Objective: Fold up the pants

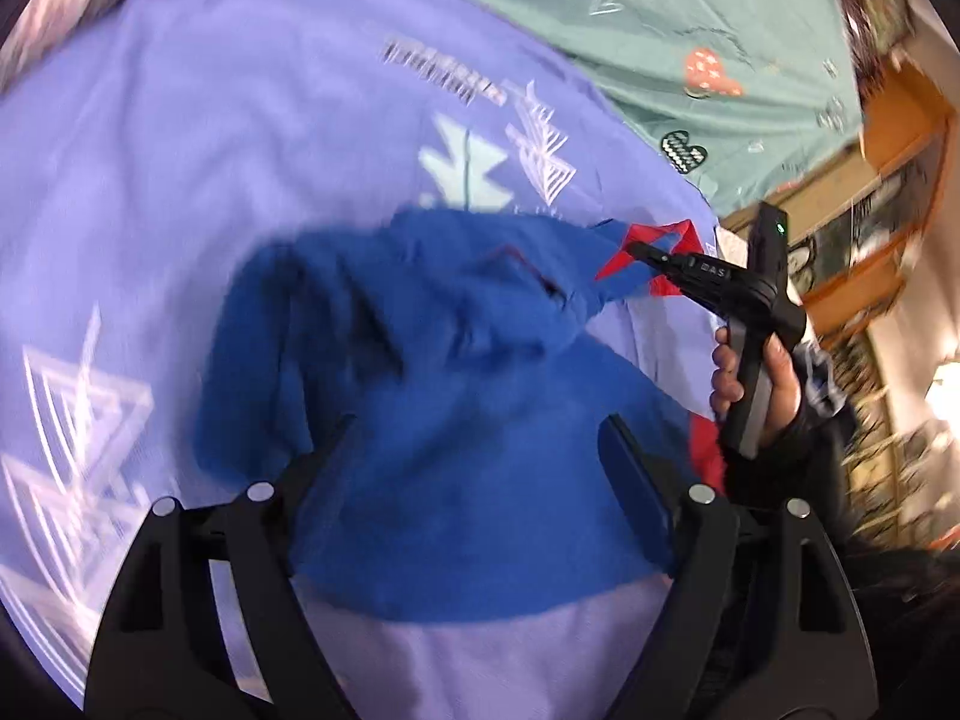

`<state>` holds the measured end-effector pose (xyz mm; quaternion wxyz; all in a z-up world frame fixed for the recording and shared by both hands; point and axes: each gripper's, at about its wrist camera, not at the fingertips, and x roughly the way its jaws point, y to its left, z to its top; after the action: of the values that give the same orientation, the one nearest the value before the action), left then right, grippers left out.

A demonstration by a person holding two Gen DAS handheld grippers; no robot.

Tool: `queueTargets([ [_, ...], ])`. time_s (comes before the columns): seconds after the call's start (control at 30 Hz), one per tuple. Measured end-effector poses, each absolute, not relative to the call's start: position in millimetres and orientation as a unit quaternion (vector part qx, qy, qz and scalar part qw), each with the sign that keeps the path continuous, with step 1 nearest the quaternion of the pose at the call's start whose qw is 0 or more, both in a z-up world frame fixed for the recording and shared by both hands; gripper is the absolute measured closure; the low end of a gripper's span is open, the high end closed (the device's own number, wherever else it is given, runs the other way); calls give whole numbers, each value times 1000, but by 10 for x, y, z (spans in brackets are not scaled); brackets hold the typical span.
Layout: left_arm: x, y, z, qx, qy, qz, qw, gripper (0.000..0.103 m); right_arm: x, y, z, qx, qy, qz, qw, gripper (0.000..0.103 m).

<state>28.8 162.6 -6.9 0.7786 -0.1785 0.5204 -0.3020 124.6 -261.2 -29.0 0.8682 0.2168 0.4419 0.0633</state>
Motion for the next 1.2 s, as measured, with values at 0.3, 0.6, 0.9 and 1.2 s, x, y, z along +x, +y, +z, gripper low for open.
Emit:
queueTargets([
  [0.3, 729, 1529, -307, -316, 537, -275, 732, 17, 1031, -2602, -220, 226, 430, 76, 871, 98],
  [0.6, 968, 1445, -232, -336, 522, -262, 739, 49, 717, -2632, -118, 236, 420, 102, 871, 98],
  [0.9, 1052, 1390, -453, -341, 562, -269, 704, 56, 179, -2603, -105, 246, 415, 134, 866, 98],
  [1.2, 893, 1610, 16, -287, 505, -266, 769, 75, -139, -2549, -109, 246, 410, 134, 868, 98],
])
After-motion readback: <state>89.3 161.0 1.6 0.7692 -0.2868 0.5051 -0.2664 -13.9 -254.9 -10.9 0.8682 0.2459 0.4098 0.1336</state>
